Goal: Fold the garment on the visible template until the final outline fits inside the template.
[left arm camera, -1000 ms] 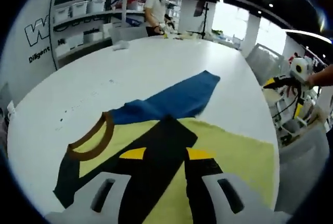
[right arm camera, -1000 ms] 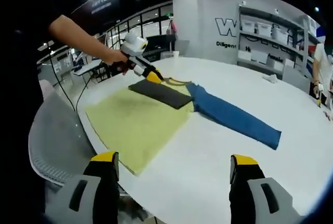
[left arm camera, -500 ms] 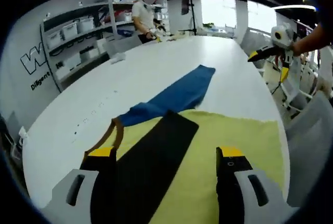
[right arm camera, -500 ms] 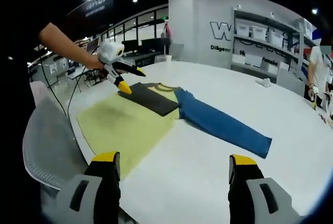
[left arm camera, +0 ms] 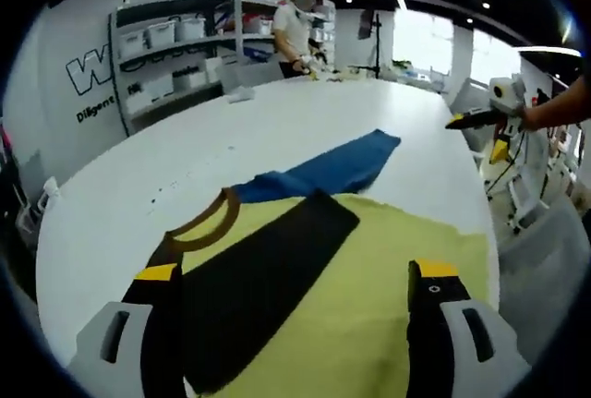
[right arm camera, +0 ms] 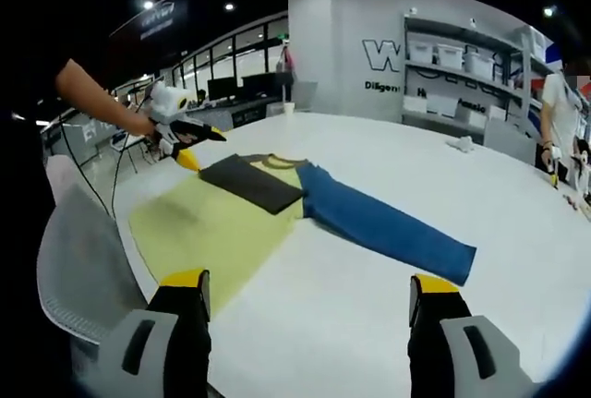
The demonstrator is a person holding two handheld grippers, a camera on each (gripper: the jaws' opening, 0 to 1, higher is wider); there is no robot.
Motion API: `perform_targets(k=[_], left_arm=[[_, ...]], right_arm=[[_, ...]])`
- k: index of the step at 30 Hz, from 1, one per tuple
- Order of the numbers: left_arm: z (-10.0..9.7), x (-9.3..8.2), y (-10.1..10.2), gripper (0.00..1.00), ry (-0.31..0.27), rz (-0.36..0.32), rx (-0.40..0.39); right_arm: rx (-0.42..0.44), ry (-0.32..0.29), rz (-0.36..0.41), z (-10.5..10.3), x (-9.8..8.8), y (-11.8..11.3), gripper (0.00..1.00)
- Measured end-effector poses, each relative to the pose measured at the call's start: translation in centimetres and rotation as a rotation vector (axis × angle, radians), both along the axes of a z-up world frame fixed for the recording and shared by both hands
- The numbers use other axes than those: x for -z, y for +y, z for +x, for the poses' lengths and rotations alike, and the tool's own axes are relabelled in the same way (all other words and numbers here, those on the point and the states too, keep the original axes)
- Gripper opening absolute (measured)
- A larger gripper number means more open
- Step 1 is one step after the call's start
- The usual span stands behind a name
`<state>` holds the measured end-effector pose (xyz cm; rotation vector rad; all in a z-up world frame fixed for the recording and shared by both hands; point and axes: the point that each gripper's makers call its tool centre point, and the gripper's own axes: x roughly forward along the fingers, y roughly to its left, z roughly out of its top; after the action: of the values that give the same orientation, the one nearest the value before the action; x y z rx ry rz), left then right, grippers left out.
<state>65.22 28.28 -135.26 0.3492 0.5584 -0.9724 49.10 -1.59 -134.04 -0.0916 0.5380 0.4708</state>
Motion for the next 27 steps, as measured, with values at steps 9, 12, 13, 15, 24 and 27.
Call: perform_targets(k=[9,12,13,15,24,27], left_arm=[[-0.3,-0.6,2.3,0.99,-0.032,0.007,-0.023],[-0.6,-0.6,2.9,0.99,-0.013,-0.002,-0.038],[-0.8,-0.6,3.1,0.99,-0.012,-0.004,-0.04],[-1.1,-0.9,3.4,0.99,-0.018,-0.01,-0.047],[-2.8,-0.6,5.6,0.99,-0.006,0.005,-0.058],[-3.2,-0.9,6.2,0.99,-0.018,0.005,-0.058]], right_arm=[[0.011,0.002,0.006,0.8,0.0,-0.6,0.89],[0.017,0.005,0.007,1.2,0.0,-1.0,0.9],[0.02,0.006,0.008,1.3,0.0,-1.1,0.9],[0.028,0.005,0.014,1.6,-0.1,-1.4,0.9],[0.083,0.024,0.027,3.1,0.4,-3.4,0.91],[0.102,0.038,0.031,3.6,0.8,-4.0,0.91]])
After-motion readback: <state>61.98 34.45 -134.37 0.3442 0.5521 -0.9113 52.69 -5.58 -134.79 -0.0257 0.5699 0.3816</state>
